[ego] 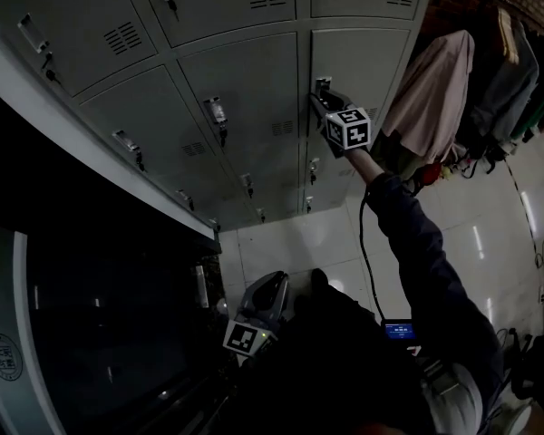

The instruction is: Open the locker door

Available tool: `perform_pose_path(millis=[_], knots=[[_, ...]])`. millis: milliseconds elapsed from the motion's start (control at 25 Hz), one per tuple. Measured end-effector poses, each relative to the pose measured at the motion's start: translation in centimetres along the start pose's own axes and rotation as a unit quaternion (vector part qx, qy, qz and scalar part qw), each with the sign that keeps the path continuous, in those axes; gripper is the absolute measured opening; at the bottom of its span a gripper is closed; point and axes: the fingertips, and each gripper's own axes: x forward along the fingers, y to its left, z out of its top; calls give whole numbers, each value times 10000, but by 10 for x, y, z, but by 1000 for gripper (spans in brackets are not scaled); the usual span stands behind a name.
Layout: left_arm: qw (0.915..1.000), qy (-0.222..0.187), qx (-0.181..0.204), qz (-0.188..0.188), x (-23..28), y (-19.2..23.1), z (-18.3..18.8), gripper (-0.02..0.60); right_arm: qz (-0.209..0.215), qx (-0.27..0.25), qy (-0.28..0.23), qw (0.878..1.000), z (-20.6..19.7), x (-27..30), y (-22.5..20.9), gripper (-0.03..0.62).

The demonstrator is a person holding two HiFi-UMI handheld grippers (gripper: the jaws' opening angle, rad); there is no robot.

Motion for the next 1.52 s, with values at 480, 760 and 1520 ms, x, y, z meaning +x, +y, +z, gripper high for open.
perform_pose_path(millis=[480,760,1520], knots=[[9959,414,-266,-753,-13,-55,-32,48,232,345,-473,9980,-15,-176,3,117],[9925,555,-385,-1016,-21,-94,-52,48,-530,-34,-278,9982,-23,-256,-57,135],[9996,101,-279,39,-156,-337,-124,48,1095,847,-99,9903,-114,-558,180,71]])
